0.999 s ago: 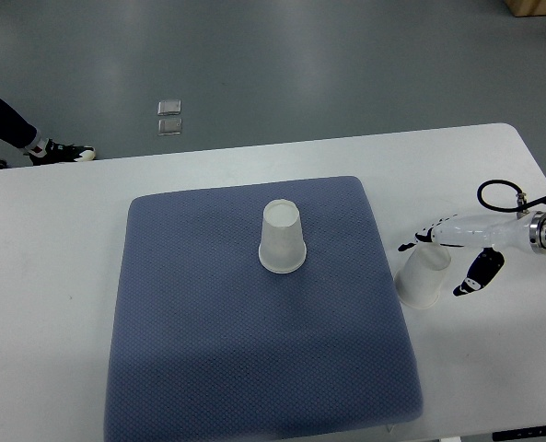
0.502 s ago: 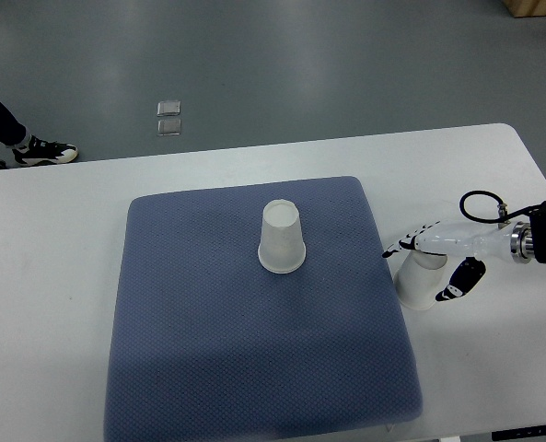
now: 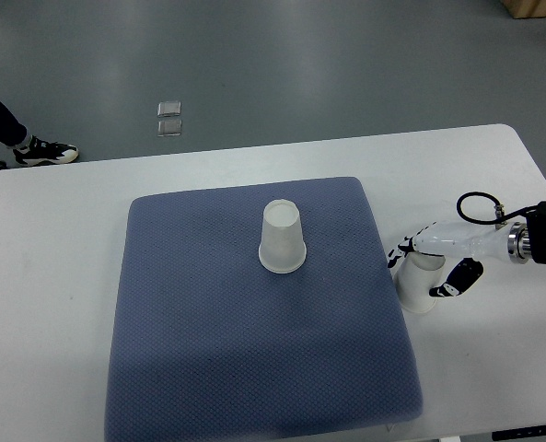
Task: Stack paper cups
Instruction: 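Lower the right hand and close its fingers around the loose white cup, then lift the held cup and carry it over the cup on the pad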
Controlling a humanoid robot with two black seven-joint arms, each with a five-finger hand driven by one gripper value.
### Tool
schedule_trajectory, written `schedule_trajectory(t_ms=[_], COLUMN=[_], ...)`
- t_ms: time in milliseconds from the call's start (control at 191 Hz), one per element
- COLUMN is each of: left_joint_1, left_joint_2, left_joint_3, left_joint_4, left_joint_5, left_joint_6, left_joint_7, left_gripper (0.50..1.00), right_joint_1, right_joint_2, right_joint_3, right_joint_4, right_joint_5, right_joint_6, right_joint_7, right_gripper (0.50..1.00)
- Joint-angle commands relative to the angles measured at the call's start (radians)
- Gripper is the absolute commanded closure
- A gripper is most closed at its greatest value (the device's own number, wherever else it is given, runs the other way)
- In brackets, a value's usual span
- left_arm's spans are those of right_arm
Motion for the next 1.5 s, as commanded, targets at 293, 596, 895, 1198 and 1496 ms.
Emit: schedule_trajectory(t_ms=[293,596,895,1198,1496], left_joint_1=[0.000,0.000,0.001,0.000,0.000], left_joint_2=[0.000,0.000,0.000,0.000,0.000], left_joint_3=[0.000,0.000,0.000,0.000,0.000], left_joint_4=[0.000,0.000,0.000,0.000,0.000], left_joint_5=[0.000,0.000,0.000,0.000,0.000], left_joint_6=[0.000,0.000,0.000,0.000,0.000], left_joint_7=[0.000,0.000,0.000,0.000,0.000], left_gripper=[0.500,0.500,0.500,0.500,0.500], right_joint_1=[0.026,0.062,0.183,0.384,0.589], right_joint_2=[-0.034,-0.057,-0.069,-0.042,0.126], right_joint_3=[0.000,0.003,0.009,0.015,0.013], right_joint_4=[0.000,0.000,0.004,0.035,0.050], right_joint_5=[0.000,0.005,0.016,0.020,0.079], right_joint_6=[0.017,0.019,0.068,0.200,0.292], right_joint_7=[0.003,0.005,0.008,0.012,0.012], right_gripper=[0.807,0.807,0.805,0.803,0.803])
